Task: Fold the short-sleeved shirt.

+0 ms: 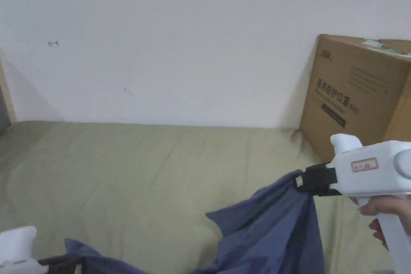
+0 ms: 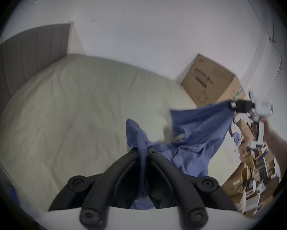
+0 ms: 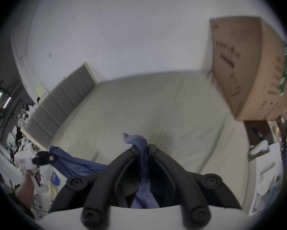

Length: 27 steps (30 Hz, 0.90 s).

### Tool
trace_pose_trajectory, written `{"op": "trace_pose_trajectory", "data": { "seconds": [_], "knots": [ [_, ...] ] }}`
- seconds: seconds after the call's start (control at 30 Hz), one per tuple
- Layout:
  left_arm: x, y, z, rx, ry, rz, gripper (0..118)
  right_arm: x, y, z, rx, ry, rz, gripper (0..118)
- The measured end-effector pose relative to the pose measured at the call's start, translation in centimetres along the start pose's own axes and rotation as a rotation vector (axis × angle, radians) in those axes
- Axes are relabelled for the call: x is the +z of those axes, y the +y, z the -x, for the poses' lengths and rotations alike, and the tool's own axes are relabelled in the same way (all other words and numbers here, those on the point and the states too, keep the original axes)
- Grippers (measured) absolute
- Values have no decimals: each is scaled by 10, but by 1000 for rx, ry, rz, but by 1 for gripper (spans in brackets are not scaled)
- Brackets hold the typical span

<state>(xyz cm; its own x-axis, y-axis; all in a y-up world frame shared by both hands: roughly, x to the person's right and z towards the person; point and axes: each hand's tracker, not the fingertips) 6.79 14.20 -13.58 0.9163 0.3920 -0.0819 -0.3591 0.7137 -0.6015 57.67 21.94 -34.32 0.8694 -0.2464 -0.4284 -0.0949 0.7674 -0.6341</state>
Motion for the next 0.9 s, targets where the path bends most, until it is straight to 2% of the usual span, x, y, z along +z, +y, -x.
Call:
{"op": "trace_pose_trajectory", "data": {
  "seconds": [0.23, 0.43, 0.47, 0.63, 0.77, 0.9],
  "knots": [
    [96, 115, -55, -144, -3, -201, 4, 149, 56, -10, -59, -62, -205, 10],
    [146, 178, -107, -115, -10, -300, 4, 210, 107, 2, -31, -98, -299, 10],
    [149, 188, -112, -106, -6, -306, 4, 217, 110, 15, -21, -104, -319, 10],
    [135, 229, -112, -168, 61, -363, 4, 219, 146, 26, -58, -121, -372, 10],
    [112, 264, -110, -104, 44, -348, 4, 201, 177, 30, 6, -227, -426, 10],
    [73, 295, -111, -102, 71, -360, 4, 164, 207, 17, -69, -253, -459, 10]
  ]
}}
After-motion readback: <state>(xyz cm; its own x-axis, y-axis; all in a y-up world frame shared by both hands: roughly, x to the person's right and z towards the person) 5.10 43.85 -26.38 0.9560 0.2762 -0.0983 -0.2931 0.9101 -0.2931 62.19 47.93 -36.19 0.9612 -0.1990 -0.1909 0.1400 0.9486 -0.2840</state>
